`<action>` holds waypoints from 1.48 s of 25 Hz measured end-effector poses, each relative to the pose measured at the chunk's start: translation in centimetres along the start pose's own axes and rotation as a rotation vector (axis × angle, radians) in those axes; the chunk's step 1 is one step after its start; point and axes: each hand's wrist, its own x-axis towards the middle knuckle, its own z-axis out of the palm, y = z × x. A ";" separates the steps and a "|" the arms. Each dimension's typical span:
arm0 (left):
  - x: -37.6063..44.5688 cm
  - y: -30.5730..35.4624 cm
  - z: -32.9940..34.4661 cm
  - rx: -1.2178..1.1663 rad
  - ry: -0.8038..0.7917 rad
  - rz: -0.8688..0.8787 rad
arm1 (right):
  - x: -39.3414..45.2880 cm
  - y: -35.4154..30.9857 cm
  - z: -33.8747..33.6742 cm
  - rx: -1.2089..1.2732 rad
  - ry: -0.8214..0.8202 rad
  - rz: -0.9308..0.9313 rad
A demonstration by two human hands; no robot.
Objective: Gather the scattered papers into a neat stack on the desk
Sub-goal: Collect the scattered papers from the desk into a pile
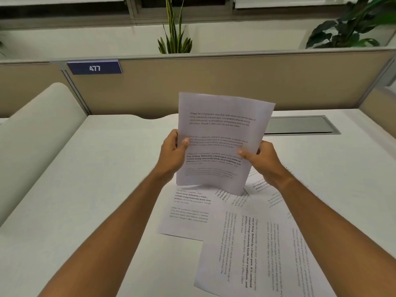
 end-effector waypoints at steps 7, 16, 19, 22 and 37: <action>2.0 -0.1 1.7 -0.124 0.135 -0.201 | -0.7 0.3 -4.2 0.096 0.066 0.107; 5.3 -6.1 0.0 0.408 0.089 -0.316 | -1.7 3.8 -10.7 0.076 0.141 0.316; 6.8 -8.2 0.9 0.662 -0.046 -0.272 | -1.5 4.6 -12.1 0.118 0.183 0.335; 7.9 -9.3 2.5 0.922 -0.216 -0.257 | -1.0 5.0 -13.3 0.150 0.230 0.344; 12.0 -7.7 0.0 1.117 -0.634 -0.045 | 0.0 6.4 -13.1 0.214 0.261 0.344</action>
